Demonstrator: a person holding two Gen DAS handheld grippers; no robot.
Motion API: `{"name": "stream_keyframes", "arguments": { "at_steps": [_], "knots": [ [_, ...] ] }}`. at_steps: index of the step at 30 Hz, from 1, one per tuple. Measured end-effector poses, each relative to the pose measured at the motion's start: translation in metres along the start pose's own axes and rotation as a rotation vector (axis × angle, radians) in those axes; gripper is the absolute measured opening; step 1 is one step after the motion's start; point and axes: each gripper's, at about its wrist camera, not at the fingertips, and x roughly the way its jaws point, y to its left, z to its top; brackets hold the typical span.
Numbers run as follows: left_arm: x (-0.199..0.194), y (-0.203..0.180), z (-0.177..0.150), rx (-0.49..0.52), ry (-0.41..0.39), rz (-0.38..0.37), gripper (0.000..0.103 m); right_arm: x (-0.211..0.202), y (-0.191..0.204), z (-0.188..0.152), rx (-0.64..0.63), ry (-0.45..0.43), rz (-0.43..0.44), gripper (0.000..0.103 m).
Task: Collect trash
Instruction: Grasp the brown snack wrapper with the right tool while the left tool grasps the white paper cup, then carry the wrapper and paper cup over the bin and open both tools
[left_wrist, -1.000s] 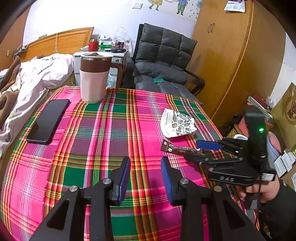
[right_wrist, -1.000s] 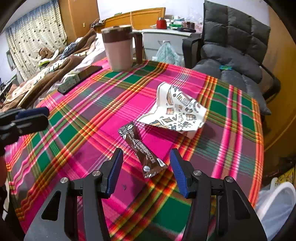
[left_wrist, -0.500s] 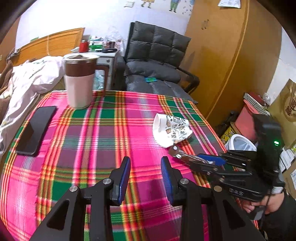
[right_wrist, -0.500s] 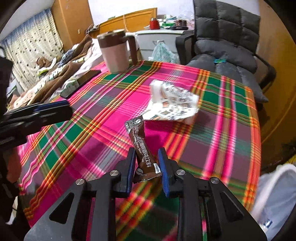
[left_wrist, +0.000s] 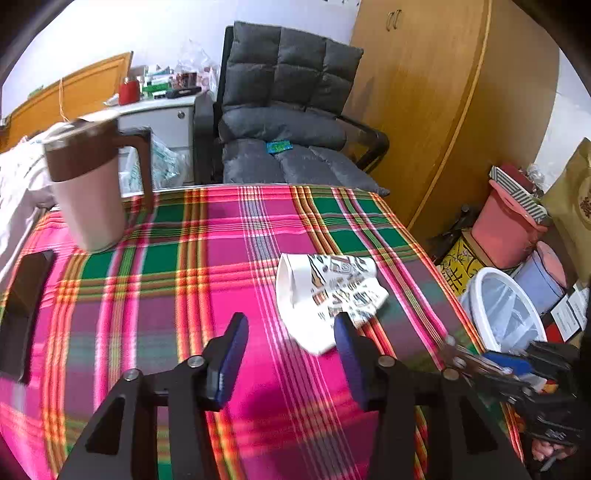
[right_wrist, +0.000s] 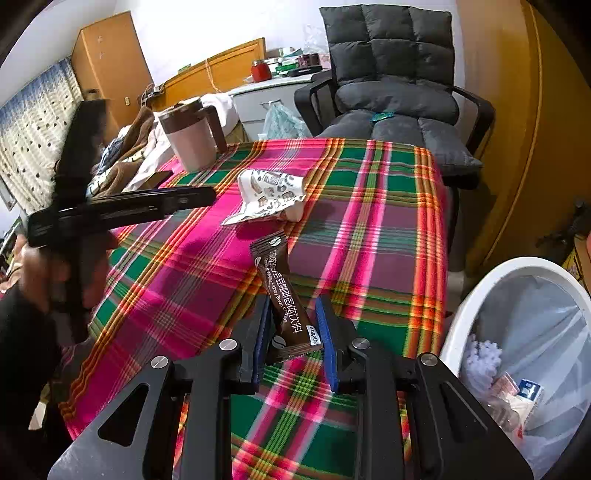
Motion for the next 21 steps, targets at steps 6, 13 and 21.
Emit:
{"name": "stream_keyframes", "arguments": {
  "at_steps": [6, 13, 21],
  "knots": [
    [0.035, 0.003, 0.014, 0.024, 0.028, -0.011, 0.053, -0.004, -0.007, 0.0, 0.008, -0.015, 0.003, 0.027],
    [0.064, 0.0, 0.021, 0.049, 0.079, -0.093, 0.059, -0.002, -0.018, -0.001, 0.027, -0.017, 0.002, 0.028],
    [0.054, -0.019, 0.011, 0.063, 0.059, -0.18, 0.057, -0.003, -0.023, -0.003, 0.047, -0.028, 0.0, 0.028]
  ]
}}
